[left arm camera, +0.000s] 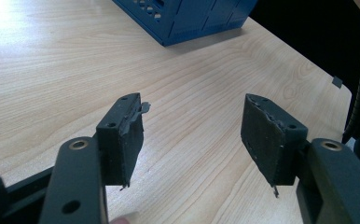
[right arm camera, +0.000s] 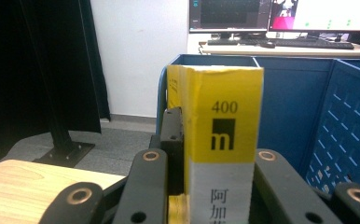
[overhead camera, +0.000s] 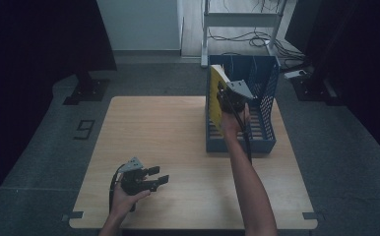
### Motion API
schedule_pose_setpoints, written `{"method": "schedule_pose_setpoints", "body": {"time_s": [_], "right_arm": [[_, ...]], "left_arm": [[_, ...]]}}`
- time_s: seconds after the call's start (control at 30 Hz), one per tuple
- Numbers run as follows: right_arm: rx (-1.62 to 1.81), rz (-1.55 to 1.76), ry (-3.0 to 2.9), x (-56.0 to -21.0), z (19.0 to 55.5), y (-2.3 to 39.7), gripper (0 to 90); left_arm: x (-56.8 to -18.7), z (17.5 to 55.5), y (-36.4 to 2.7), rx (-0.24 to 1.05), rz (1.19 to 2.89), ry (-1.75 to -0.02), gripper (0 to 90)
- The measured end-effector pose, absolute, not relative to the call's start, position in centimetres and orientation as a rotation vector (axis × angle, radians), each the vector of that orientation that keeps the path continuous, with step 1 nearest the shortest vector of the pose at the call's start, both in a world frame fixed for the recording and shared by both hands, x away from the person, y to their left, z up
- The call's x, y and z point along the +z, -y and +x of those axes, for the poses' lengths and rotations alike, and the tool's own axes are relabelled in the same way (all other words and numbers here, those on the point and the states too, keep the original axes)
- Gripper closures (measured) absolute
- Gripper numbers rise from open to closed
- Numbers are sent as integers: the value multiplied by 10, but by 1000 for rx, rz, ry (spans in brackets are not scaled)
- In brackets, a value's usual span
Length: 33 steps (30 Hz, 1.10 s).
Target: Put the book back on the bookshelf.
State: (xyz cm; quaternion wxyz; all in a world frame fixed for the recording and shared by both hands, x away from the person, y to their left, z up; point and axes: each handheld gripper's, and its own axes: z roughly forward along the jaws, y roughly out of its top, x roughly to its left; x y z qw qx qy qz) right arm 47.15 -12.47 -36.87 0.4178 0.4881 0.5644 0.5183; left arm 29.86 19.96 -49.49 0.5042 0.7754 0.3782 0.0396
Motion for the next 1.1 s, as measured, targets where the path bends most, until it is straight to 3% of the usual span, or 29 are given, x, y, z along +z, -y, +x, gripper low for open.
{"method": "schedule_pose_setpoints", "body": {"time_s": [1.1], "right_arm": [[1257,1261,-1421,-395,497,114,750]], "left_arm": [[-497,300,-200,92,1883,-917,386]]}}
